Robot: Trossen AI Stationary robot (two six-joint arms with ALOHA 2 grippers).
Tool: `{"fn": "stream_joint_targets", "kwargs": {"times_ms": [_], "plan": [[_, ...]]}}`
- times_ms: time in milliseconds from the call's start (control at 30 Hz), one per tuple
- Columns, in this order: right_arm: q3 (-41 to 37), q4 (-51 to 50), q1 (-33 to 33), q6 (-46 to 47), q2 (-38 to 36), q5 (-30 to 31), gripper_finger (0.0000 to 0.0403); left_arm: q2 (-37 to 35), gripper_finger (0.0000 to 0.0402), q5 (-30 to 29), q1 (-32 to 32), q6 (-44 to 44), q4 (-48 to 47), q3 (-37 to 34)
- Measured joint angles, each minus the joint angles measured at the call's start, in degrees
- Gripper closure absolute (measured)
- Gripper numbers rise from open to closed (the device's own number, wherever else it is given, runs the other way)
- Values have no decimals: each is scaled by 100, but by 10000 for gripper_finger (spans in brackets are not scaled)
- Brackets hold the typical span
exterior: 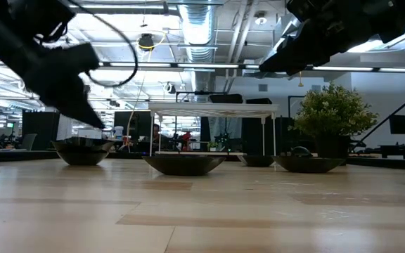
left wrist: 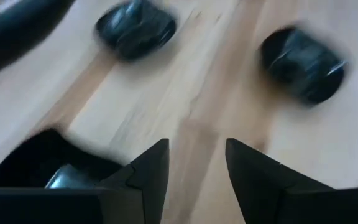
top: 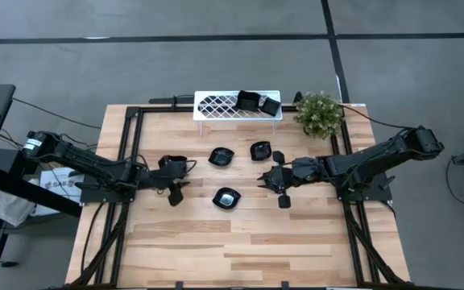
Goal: Pick & Place Mini shaped plates
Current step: Stack the black distorted square plate on top of the black distorted square plate on the shelf
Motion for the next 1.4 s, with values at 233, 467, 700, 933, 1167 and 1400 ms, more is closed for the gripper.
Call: {"fn": "stream_joint_targets", "kwargs": {"times_ms": [233, 467, 700, 933, 1167, 1400], "plan": [[0, -21, 0, -4, 0, 0, 305, -2, 241, 76, -18, 77, 169, 194], [0, -131, -4, -59, 0, -2, 305, -10, 241, 295, -594, 1382, 1788, 517], [-14, -153, 2, -111, 0, -4, 305, 175, 241, -1013, -1187, 2299, 787, 498], [-31, -200, 2, -109, 2, -13, 305, 929, 241, -1381, -905, 1844, 378, 496], [-33, -199, 2, -105, 2, -17, 305, 1255, 241, -949, -339, 1396, 193, 496], [-33, -228, 2, -96, 2, -18, 305, 891, 241, -908, 165, -170, 142, 498]]}}
